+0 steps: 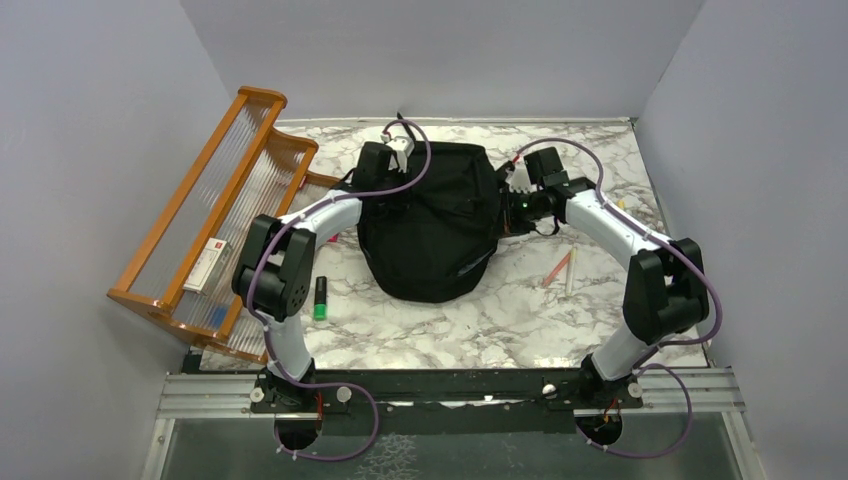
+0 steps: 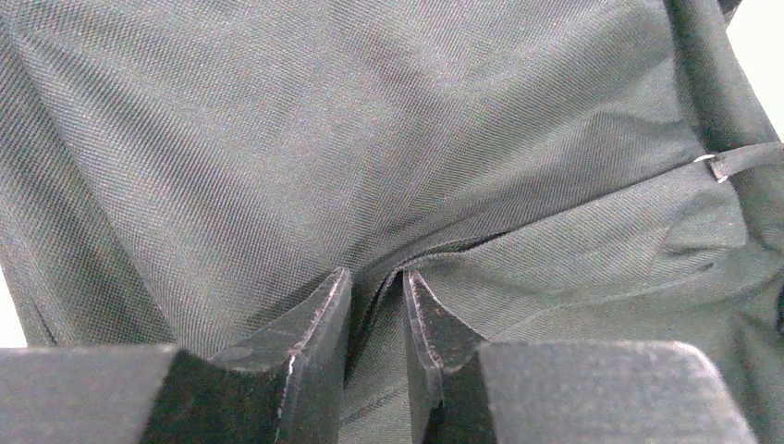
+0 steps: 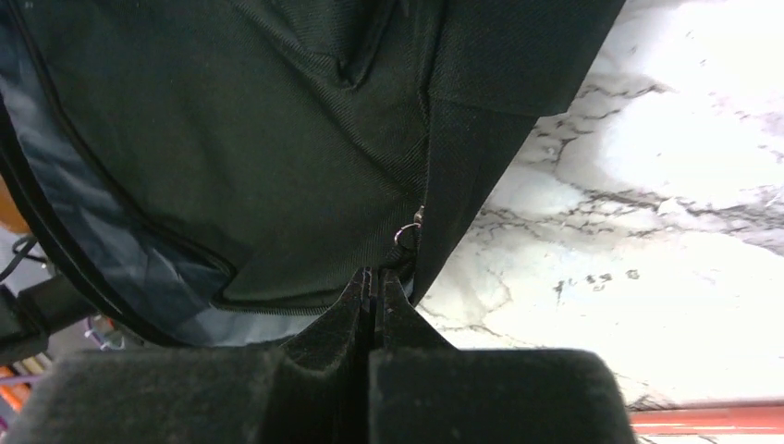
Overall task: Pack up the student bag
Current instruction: Adjust the student bag at the center of the board.
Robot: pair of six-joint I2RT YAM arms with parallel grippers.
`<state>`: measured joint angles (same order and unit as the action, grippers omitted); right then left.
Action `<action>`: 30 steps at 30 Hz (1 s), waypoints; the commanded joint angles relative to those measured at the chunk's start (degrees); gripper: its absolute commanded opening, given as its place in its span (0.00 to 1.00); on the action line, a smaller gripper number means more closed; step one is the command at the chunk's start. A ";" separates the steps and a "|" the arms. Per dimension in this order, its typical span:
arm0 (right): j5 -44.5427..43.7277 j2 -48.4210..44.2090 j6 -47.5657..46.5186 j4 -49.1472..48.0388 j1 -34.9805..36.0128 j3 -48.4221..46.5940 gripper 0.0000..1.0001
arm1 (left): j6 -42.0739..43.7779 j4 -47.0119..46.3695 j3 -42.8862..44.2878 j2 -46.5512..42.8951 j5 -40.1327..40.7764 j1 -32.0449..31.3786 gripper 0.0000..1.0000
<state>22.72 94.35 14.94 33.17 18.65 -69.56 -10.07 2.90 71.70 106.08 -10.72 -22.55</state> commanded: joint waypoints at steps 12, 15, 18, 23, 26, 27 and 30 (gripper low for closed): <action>7.33 -7.12 15.72 -10.38 0.12 7.54 0.01 | -7.77 -8.65 -5.09 -10.93 -13.27 -1.66 0.46; 5.63 -7.08 23.27 -16.26 0.14 9.73 0.00 | -8.40 -11.00 -6.93 -11.71 -16.64 -4.45 0.48; 4.45 -6.76 29.72 -21.60 0.07 12.27 0.01 | -10.65 -15.08 -10.29 -11.68 -19.77 -7.07 0.51; 4.20 -6.36 36.99 -28.77 -0.01 16.38 0.02 | -14.88 -21.25 -13.16 -11.12 -23.95 -10.82 0.55; 4.12 -5.67 38.67 -30.18 -0.08 17.52 0.03 | -14.72 -21.93 -13.09 -10.46 -24.63 -13.01 0.59; 4.28 -5.29 38.97 -30.15 -0.11 17.60 0.04 | -14.91 -22.11 -13.05 -10.01 -25.14 -13.27 0.60; 5.11 -4.61 39.04 -30.43 -0.20 17.75 0.05 | -16.29 -23.16 -13.52 -8.92 -26.12 -13.40 0.63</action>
<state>27.62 88.75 50.81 7.35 18.63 -52.27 -24.18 -15.62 58.35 95.70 -33.08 -35.75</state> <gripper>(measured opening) 0.047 0.609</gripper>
